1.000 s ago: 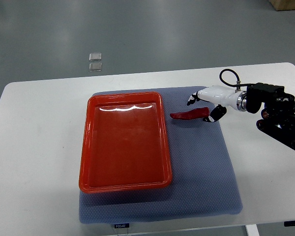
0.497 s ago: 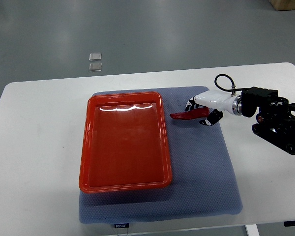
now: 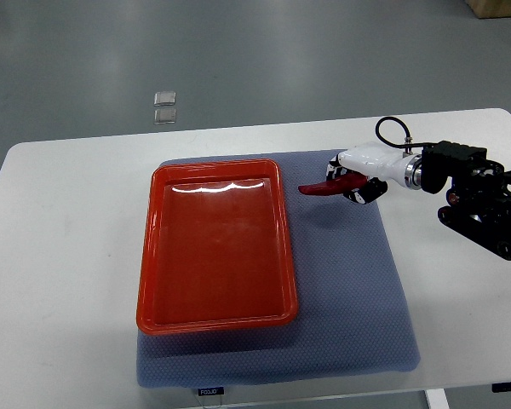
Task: Place red pepper on red tray
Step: 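Carry the pepper with the right hand over the red tray, then open the right hand to release the pepper into the tray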
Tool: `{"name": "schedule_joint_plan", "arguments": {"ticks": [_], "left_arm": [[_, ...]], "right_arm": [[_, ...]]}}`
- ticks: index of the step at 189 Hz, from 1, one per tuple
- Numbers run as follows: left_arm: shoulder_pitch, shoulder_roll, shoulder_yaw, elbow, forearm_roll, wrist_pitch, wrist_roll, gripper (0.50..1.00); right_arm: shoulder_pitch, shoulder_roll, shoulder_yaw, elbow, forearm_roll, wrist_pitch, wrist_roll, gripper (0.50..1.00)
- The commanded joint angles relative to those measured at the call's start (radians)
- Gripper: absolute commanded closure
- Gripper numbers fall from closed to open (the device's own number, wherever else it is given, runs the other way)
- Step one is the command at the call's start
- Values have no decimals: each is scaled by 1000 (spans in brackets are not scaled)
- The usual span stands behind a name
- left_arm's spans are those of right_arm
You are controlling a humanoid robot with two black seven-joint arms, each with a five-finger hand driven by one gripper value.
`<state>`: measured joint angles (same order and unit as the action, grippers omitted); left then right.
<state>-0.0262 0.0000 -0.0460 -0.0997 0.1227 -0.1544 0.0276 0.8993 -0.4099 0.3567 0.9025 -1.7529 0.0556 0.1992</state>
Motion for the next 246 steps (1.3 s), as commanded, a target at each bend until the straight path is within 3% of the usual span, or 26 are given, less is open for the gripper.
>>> {"name": "schedule_joint_plan", "arguments": {"ticks": [1,57,98,143,169,183,196,204,223,246], "left_arm": [[0,0,0,0,0,-1,0,500],[0,0,0,0,0,1,0,500],[0,0,0,0,0,1,0,500],[0,0,0,0,0,-1,0,500],[0,0,0,0,0,1,0,500],[0,0,0,0,0,-1,0,500],[0,0,0,0,0,1,0,500],[0,0,0,0,0,1,0,500],[0,0,0,0,0,-1,0,500],[0,0,0,0,0,-1,0,500]], "right_arm": [[29,8,1,18,6,-11,0,1000],[128,138,-10,47,-10,-11,3,1000],[144,278,-94,45,-63,-10,5,1000],[130,355,-148,32,-123,-3,3,996],[113,362,-166,4,-143,-3,3,953],[109,362,-166,3,-145,-3,2,875],[104,364,-165,-16,-145,-16,2,746],[104,362,-165,-20,-146,-26,2,711],[102,362,-157,-22,-143,-45,2,658],[104,342,-130,-24,-125,-46,2,654]]}}
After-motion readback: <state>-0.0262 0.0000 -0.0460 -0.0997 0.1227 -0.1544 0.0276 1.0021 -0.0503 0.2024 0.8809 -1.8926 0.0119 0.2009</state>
